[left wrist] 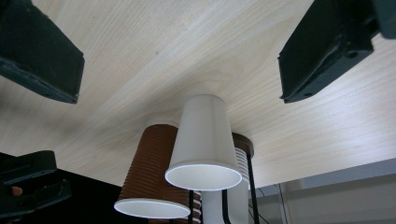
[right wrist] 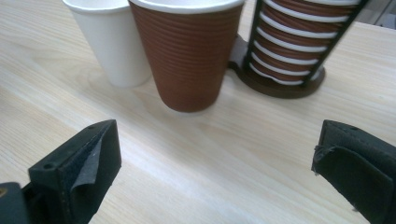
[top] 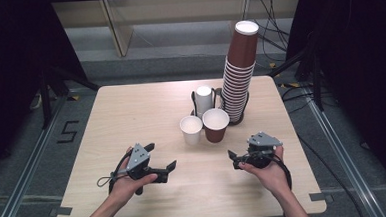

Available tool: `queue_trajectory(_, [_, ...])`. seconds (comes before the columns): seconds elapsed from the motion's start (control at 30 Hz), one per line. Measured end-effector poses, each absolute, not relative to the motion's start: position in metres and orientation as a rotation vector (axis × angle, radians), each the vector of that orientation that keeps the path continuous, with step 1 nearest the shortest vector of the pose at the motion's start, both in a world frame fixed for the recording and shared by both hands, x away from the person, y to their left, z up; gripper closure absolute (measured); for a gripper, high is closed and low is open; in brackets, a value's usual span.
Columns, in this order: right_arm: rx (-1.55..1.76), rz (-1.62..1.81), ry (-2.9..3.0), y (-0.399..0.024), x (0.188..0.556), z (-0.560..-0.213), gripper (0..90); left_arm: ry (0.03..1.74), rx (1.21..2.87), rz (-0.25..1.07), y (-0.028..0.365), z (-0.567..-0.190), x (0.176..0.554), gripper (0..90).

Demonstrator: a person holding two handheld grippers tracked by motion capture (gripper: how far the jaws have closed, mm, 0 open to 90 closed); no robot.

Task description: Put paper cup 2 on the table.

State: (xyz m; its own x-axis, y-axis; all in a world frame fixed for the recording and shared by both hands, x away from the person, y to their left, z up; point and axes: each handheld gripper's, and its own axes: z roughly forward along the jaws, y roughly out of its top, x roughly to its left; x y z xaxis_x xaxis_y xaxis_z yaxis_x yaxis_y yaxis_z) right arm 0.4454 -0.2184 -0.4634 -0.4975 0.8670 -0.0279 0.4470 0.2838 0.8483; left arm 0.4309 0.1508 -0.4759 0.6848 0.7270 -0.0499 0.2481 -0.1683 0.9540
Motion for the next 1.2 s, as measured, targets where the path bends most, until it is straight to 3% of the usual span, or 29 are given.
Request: queue_trajectory(1.2, [1.292, 1.202, 1.847, -0.295, 0.400, -0.484, 5.3, 0.807, 1.731, 0.524, 0.151, -0.480, 0.433, 0.0])
